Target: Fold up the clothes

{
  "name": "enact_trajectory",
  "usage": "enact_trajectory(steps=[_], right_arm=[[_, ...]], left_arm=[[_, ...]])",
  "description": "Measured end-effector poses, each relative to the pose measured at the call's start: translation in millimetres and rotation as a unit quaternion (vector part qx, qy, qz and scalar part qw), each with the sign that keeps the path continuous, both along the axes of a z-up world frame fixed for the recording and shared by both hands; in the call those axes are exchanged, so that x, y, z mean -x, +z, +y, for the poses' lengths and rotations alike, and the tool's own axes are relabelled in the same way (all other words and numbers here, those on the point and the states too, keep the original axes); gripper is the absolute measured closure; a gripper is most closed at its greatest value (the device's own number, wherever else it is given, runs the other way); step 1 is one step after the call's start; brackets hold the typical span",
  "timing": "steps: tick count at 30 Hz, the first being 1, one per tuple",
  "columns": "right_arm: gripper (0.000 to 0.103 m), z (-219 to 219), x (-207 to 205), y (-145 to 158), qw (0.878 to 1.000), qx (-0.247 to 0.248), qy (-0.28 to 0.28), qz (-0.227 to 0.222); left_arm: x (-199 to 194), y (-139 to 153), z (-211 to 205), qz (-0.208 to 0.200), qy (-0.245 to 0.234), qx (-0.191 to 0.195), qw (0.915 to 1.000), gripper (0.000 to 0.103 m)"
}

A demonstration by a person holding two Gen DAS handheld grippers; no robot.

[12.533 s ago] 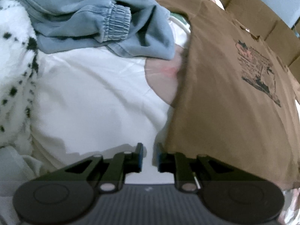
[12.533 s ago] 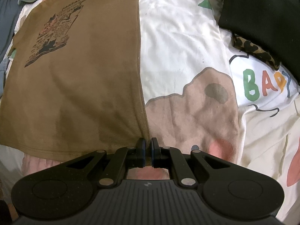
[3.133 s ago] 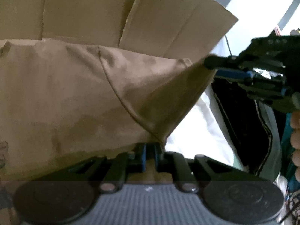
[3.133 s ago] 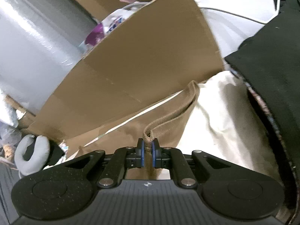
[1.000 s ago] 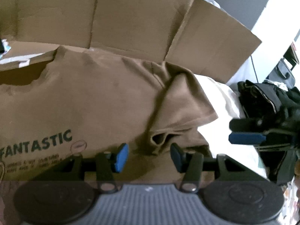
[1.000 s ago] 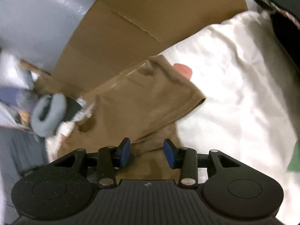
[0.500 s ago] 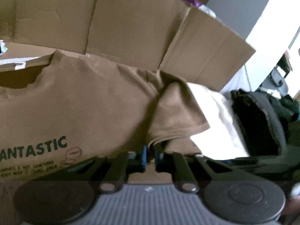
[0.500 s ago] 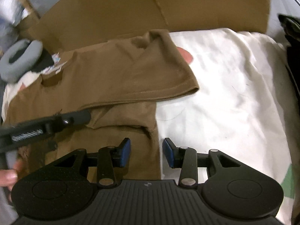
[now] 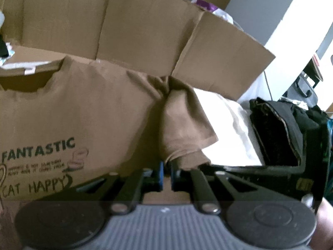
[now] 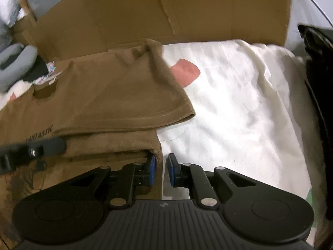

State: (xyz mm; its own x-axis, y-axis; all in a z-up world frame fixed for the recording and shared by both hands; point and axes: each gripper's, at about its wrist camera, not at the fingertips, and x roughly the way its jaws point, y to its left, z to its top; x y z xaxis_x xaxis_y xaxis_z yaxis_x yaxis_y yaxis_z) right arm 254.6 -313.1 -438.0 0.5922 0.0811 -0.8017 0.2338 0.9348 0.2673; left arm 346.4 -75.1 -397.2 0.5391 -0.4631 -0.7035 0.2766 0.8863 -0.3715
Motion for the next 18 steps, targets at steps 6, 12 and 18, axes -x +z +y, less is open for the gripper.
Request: enact_trajectory(steps=[6, 12, 18], right_arm=[[0.086, -9, 3, -5, 0.999, -0.03, -0.008, -0.006], [0.085, -8, 3, -3, 0.999, -0.033, -0.002, -0.005], [0.075, -19, 19, 8, 0.998, -0.059, -0.029, -0.012]], left_arm=[[8, -14, 4, 0.024, 0.0, 0.0, 0.9997, 0.097], [14, -17, 8, 0.051, -0.008, -0.025, 0.9984, 0.093], [6, 16, 5, 0.009, -0.015, -0.032, 0.9993, 0.073]])
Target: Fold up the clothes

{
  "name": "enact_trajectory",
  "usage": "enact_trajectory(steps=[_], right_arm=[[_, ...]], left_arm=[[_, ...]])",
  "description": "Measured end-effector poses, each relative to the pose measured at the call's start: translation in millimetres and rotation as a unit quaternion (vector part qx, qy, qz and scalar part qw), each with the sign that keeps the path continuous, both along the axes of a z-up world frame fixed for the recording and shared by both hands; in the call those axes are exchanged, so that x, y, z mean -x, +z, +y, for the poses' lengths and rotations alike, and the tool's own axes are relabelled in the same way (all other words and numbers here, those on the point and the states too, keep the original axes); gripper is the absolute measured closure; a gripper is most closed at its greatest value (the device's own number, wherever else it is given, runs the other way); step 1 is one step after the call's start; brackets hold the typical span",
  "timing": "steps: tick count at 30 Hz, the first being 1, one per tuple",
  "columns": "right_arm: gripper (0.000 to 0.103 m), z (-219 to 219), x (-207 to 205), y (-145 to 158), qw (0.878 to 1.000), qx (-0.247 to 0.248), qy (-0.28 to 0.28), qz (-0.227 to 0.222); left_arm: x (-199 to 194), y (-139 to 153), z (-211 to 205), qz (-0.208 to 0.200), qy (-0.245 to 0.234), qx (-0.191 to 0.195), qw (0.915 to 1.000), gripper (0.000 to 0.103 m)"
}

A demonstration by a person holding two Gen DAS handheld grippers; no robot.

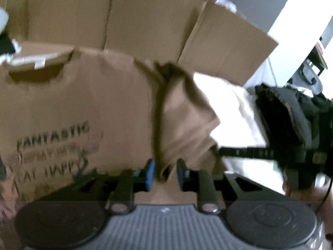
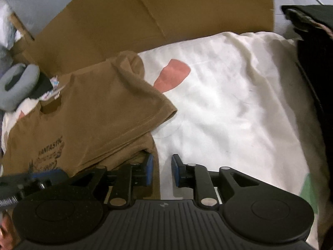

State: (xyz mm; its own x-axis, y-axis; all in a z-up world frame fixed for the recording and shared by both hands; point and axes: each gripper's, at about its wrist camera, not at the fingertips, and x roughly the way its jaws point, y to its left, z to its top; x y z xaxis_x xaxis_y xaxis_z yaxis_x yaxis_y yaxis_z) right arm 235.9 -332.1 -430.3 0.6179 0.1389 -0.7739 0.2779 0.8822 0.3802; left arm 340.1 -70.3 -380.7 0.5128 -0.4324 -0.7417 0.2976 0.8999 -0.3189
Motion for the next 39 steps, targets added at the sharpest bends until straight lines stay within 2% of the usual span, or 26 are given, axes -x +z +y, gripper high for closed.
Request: enact_trajectory(steps=[5, 13, 17, 21, 31, 39], right_arm=[[0.075, -13, 17, 7, 1.0, -0.011, -0.02, -0.012], [0.075, -34, 41, 14, 0.998, -0.03, -0.05, -0.038], [0.075, -41, 49, 15, 0.997, -0.035, -0.058, -0.041], [0.075, -46, 57, 12, 0.997, -0.039, -0.063, -0.037], [0.075, -59, 70, 6, 0.996, -0.045, -0.067, -0.035], [0.075, -62, 75, -3, 0.996, -0.049, -0.069, -0.028]], left_arm=[[-13, 20, -25, -0.028, -0.038, -0.016, 0.9988, 0.069], [-28, 23, -66, -0.041, -0.052, -0.005, 0.9978, 0.068], [-32, 17, -89, -0.04, -0.048, 0.001, 0.998, 0.067], [-38, 4, -111, -0.042, -0.053, -0.005, 0.9977, 0.057], [-52, -25, -145, -0.042, -0.056, -0.039, 0.9968, 0.057], [-62, -45, -151, -0.037, -0.018, -0.059, 0.9974, 0.056]])
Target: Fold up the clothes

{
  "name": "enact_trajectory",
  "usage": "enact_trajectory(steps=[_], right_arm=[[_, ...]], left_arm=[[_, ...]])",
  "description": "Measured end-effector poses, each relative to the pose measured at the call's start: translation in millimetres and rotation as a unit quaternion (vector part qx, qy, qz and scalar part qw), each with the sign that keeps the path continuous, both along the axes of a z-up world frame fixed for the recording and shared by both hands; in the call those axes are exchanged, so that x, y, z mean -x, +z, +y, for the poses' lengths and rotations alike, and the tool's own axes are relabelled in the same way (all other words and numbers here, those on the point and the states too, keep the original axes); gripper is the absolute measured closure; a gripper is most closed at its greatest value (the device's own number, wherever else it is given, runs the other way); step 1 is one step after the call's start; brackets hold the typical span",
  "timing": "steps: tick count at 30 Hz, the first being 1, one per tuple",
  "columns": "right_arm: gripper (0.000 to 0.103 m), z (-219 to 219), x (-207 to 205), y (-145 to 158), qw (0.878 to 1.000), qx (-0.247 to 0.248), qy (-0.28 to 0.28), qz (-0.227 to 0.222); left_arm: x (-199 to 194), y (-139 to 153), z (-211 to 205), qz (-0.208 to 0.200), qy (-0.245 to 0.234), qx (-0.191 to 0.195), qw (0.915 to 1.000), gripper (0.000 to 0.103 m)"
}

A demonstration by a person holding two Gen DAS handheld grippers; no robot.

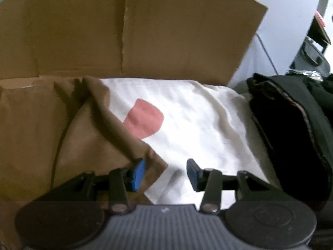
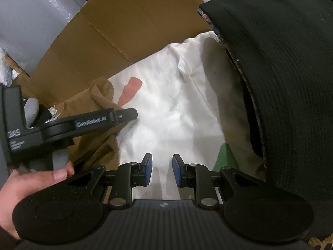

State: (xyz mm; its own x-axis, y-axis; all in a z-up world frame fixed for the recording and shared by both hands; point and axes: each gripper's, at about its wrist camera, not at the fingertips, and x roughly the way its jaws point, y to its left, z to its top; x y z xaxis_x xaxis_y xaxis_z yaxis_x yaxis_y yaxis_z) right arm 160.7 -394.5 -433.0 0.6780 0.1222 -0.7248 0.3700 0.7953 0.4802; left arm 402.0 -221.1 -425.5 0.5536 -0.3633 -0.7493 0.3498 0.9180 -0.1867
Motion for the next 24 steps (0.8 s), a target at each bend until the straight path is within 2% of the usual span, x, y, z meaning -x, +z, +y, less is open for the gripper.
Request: enact_trajectory(steps=[5, 8, 10, 12, 13, 16, 19, 24], right_arm=[[0.075, 1, 4, -6, 1.0, -0.008, -0.006, 0.006], [0.075, 2, 3, -6, 1.0, -0.007, -0.007, 0.006], [0.075, 3, 2, -5, 1.0, -0.006, -0.008, 0.005], [0.075, 4, 2, -3, 1.0, -0.007, -0.01, 0.004], [0.075, 4, 1, -3, 1.0, -0.009, -0.011, 0.002], [0.075, 6, -2, 0, 1.0, -0.016, -0.017, -0.002], [0.075, 10, -6, 2, 0.999, -0.02, -0.025, -0.008], [0.075, 23, -15, 10, 0.999, -0.023, -0.02, -0.027]], left_arm=[[-2, -8, 0, -0.005, 0.01, 0.003, 0.9999, 0.053], [-4, -8, 3, -0.005, 0.021, 0.011, 0.9997, 0.059], [-5, -7, 5, -0.004, 0.029, 0.002, 0.9996, 0.079], [-8, -6, 10, 0.0, 0.03, -0.001, 0.9996, 0.091], [-8, -4, 13, 0.005, 0.026, 0.004, 0.9996, 0.094], [-9, 4, 22, 0.025, 0.007, 0.023, 0.9994, 0.098], [-7, 25, 34, 0.016, -0.022, 0.026, 0.9993, 0.099], [-8, 63, 64, 0.007, -0.031, 0.037, 0.9988, 0.099]])
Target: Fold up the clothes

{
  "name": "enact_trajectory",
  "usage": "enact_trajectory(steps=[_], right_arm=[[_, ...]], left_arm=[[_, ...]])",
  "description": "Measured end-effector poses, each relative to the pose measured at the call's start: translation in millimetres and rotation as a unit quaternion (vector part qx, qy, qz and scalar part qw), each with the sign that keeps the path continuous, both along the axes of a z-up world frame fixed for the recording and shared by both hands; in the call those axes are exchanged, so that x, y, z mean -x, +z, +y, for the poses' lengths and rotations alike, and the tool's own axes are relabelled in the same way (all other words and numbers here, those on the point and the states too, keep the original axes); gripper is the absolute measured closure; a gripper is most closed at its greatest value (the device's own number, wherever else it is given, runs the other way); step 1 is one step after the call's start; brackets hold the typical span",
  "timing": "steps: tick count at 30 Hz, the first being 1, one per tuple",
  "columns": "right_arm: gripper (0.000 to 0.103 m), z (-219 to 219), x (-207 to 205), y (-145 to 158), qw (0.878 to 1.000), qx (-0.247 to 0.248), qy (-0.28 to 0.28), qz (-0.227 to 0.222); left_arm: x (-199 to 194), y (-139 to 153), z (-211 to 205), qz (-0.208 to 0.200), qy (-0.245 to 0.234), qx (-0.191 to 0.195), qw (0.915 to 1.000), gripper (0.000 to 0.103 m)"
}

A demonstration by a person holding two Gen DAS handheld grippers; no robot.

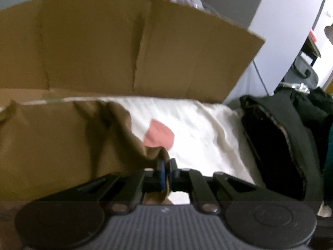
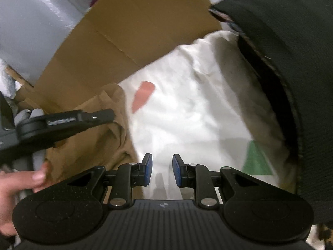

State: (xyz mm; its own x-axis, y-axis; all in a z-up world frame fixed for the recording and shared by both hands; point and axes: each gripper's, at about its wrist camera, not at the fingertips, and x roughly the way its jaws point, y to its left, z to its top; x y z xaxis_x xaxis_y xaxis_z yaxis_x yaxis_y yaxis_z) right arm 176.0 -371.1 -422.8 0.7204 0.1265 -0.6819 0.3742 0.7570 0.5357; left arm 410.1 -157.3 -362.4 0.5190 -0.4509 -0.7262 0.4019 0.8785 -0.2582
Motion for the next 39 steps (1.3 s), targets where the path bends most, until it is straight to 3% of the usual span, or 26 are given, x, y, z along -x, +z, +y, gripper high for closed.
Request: enact_trajectory(steps=[10, 14, 18, 25, 35, 39], right_arm=[[0.075, 27, -19, 17, 1.0, 0.016, 0.017, -0.015], [0.074, 35, -29, 22, 0.999, 0.033, 0.033, -0.012], [0.067, 37, -45, 26, 0.997, 0.052, 0.049, -0.008], [0.067, 40, -76, 25, 0.996, 0.064, 0.056, -0.007], [0.067, 47, -111, 4, 0.996, 0.057, 0.063, 0.002], [0.067, 48, -122, -6, 0.996, 0.06, 0.068, 0.014]], left_arm=[[-1, 29, 57, -0.017, 0.013, -0.004, 0.9998, 0.099], [-3, 20, 80, -0.015, 0.022, 0.011, 0.9996, 0.099], [-11, 4, 103, -0.007, 0.036, 0.023, 0.999, 0.099], [-25, -11, 142, 0.005, 0.055, 0.029, 0.9981, 0.099], [-52, -29, 167, 0.011, 0.023, 0.005, 0.9997, 0.098], [-56, -35, 180, 0.02, 0.033, 0.026, 0.9989, 0.066]])
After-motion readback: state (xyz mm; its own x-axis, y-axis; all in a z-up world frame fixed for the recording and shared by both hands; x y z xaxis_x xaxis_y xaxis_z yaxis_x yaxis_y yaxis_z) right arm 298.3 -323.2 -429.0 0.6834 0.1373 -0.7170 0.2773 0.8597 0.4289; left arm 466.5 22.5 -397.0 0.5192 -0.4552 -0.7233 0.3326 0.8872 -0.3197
